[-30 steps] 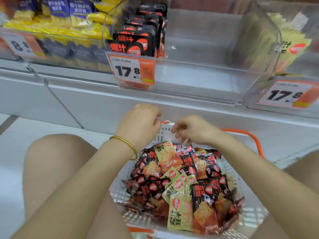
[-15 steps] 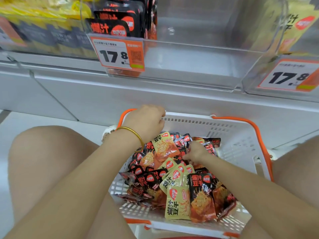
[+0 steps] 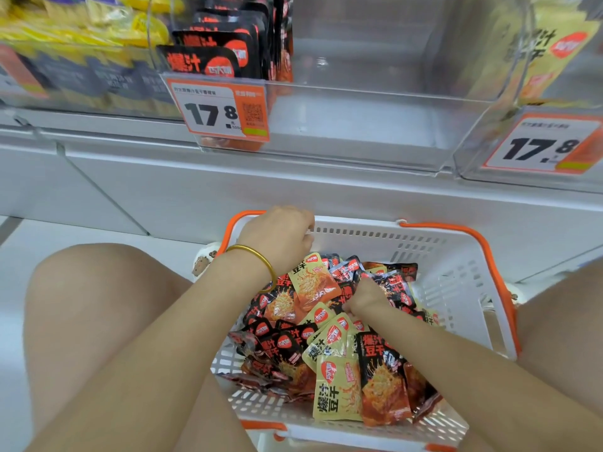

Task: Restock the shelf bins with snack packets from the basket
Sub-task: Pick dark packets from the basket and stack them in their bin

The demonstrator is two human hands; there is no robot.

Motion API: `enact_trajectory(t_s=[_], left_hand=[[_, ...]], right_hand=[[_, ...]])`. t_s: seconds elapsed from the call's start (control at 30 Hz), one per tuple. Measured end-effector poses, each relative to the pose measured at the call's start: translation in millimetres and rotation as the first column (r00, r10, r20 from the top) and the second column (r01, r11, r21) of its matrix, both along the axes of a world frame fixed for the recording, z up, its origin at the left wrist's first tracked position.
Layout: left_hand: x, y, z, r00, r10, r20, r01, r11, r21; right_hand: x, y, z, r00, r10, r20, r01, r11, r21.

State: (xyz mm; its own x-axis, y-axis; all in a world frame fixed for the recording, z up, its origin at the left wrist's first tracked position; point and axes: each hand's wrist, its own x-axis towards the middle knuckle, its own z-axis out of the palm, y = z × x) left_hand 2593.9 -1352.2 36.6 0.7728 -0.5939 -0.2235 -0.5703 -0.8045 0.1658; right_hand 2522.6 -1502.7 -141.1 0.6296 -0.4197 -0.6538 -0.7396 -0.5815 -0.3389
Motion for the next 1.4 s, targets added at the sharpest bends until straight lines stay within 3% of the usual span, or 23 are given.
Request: enact_trajectory(t_s=[0.1, 0.23, 0.37, 0.47, 0.53, 0.7, 0.83, 0.9, 1.03, 1.1, 1.17, 1.2, 1.27, 1.34, 1.4], left_hand=[[1.8, -0.2, 0.7, 1.000, 0.003, -0.017, -0.003, 1.000, 0.000], [5.9, -1.6, 2.3, 0.998, 0.017, -0.055, -0.019, 0.999, -0.051], [7.8, -1.0, 9.5, 0.975, 0.084, -0.207, -0.135, 0.959, -0.248], [10.6, 0.8, 25.3, 0.925, 0.115, -0.363, -0.290, 0.831, -0.475], [14.8, 5.7, 42.3, 0.927, 0.137, -0.348, -0.336, 0.712, -0.616], [27.0, 24.9, 101.2, 0.966, 0.158, -0.207, -0.256, 0.432, -0.865], [62.5, 50.3, 120.2, 0.879, 0.476, -0.039, -0.188, 0.271, -0.944], [75.5, 57.7, 116.7, 0.843, 0.537, -0.033, -0.215, 0.280, -0.936], [79.8, 62.0, 99.2, 0.827, 0.561, 0.040, -0.166, 0.312, -0.935], [83.6, 64.9, 96.1, 0.796, 0.597, 0.099, -0.107, 0.300, -0.948], [86.9, 66.6, 97.9, 0.765, 0.629, 0.140, -0.064, 0.291, -0.955], [86.2, 66.5, 99.7, 0.760, 0.629, 0.164, -0.037, 0.293, -0.955], [82.5, 64.5, 103.9, 0.776, 0.586, 0.231, 0.037, 0.324, -0.945], [83.3, 64.4, 104.1, 0.768, 0.543, 0.339, 0.099, 0.423, -0.901], [89.1, 66.3, 100.5, 0.733, 0.526, 0.431, 0.108, 0.536, -0.837]], right_hand=[[13.1, -18.2, 24.0, 0.993, 0.104, 0.046, -0.100, 0.991, -0.091], [33.6, -30.0, 95.5, 0.952, 0.289, 0.097, -0.285, 0.957, -0.056], [39.0, -25.4, 164.1, 0.858, 0.409, 0.310, -0.416, 0.908, -0.046], [39.4, -16.7, 206.3, 0.801, 0.244, 0.546, -0.399, 0.899, 0.184], [40.5, -11.7, 232.0, 0.764, 0.137, 0.630, -0.406, 0.861, 0.305], [57.7, 3.7, 293.4, 0.648, 0.154, 0.746, -0.464, 0.857, 0.225], [89.8, 17.0, 333.8, 0.396, -0.044, 0.917, -0.401, 0.890, 0.216], [105.9, 25.4, 341.0, 0.311, -0.103, 0.945, -0.361, 0.907, 0.218], [129.4, 42.5, 333.5, 0.262, -0.015, 0.965, -0.300, 0.949, 0.096], [136.4, 50.1, 326.2, 0.256, 0.201, 0.946, -0.280, 0.952, -0.126], [140.1, 61.1, 316.5, 0.297, 0.464, 0.834, -0.303, 0.875, -0.379], [141.1, 66.3, 312.1, 0.322, 0.530, 0.785, -0.335, 0.839, -0.429], [140.3, 71.8, 307.7, 0.353, 0.491, 0.796, -0.363, 0.856, -0.367], [140.0, 70.3, 305.7, 0.324, 0.366, 0.872, -0.328, 0.908, -0.260], [141.0, 68.8, 303.6, 0.305, 0.369, 0.878, -0.293, 0.914, -0.282]])
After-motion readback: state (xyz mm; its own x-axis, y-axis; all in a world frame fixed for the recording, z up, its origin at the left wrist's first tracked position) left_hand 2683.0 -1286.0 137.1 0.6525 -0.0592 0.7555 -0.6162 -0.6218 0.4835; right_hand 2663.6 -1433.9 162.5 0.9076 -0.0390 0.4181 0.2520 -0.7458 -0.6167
